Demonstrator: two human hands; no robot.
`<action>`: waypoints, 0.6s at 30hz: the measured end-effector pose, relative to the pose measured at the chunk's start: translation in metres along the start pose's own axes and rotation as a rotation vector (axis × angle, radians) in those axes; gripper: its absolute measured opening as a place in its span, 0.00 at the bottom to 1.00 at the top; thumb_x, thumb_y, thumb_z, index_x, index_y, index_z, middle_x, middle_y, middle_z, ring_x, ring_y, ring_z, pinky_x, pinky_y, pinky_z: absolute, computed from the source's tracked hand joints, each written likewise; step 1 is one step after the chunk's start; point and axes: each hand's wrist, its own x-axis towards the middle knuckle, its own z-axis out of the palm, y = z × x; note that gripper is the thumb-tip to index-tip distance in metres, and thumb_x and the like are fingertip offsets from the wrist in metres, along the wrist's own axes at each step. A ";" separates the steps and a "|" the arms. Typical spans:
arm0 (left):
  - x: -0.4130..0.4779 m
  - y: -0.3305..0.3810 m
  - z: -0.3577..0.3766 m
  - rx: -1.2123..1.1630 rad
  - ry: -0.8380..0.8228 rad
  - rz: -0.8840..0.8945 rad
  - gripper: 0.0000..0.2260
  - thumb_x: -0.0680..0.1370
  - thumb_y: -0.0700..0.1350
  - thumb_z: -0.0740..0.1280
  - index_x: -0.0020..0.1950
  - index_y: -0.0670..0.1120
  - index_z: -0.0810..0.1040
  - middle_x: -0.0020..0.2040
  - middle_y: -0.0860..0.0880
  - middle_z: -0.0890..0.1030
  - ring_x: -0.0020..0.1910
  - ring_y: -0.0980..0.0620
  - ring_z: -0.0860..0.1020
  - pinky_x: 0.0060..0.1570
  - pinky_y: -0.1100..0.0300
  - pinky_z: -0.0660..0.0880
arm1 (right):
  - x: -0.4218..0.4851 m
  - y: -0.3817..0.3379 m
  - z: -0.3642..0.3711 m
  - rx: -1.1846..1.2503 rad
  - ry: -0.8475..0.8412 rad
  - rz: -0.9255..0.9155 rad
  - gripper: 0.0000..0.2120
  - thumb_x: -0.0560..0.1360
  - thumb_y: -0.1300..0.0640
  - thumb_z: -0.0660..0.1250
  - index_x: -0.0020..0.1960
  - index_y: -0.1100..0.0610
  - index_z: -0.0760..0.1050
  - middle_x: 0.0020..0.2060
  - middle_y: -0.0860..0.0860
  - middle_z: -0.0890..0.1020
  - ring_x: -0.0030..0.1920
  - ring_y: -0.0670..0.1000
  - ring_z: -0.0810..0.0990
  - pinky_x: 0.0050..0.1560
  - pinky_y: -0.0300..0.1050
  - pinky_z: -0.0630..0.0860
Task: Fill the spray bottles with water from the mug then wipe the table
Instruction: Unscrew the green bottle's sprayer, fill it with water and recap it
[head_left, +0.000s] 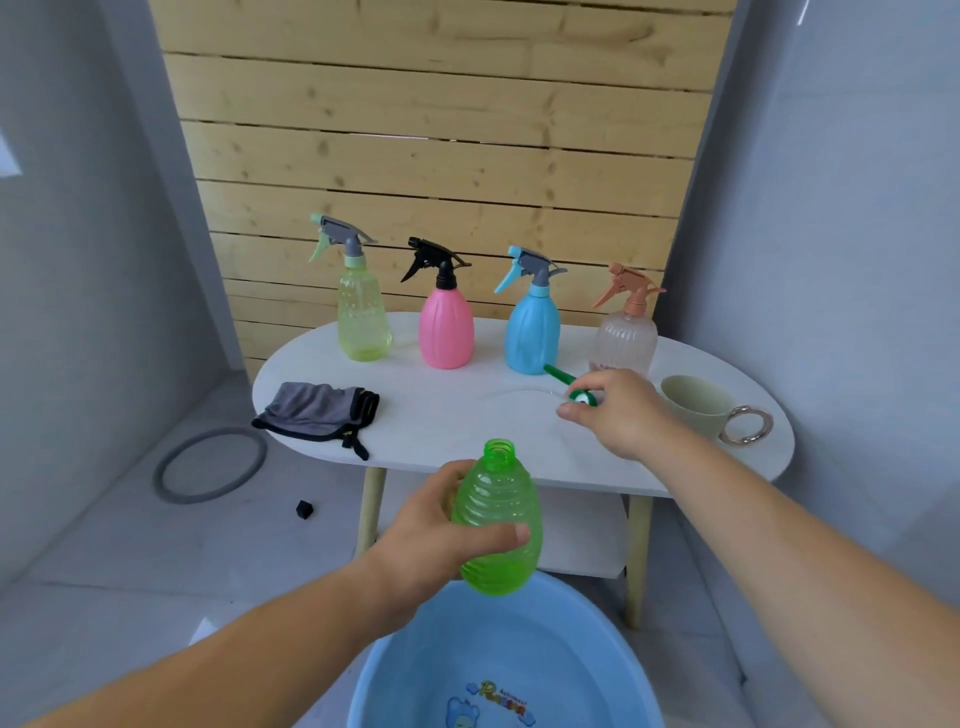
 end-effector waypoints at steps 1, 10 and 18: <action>-0.001 0.001 0.000 -0.005 0.003 -0.001 0.29 0.64 0.43 0.81 0.63 0.52 0.78 0.54 0.45 0.86 0.55 0.43 0.85 0.54 0.46 0.83 | -0.005 -0.002 -0.005 -0.007 0.013 -0.007 0.15 0.76 0.48 0.71 0.60 0.53 0.80 0.66 0.55 0.76 0.59 0.56 0.76 0.54 0.44 0.69; -0.016 0.010 0.008 0.001 0.022 0.006 0.29 0.63 0.44 0.81 0.62 0.52 0.78 0.54 0.46 0.86 0.53 0.43 0.86 0.51 0.45 0.84 | -0.047 -0.025 -0.059 -0.221 0.442 -0.144 0.12 0.74 0.53 0.73 0.57 0.53 0.82 0.63 0.57 0.71 0.63 0.62 0.67 0.63 0.45 0.64; -0.023 0.011 0.009 0.052 -0.001 0.022 0.29 0.63 0.44 0.82 0.62 0.52 0.78 0.53 0.46 0.86 0.53 0.44 0.86 0.53 0.47 0.84 | -0.073 -0.023 -0.068 -0.315 0.462 -0.183 0.13 0.75 0.56 0.72 0.59 0.53 0.82 0.67 0.57 0.69 0.65 0.61 0.65 0.66 0.47 0.64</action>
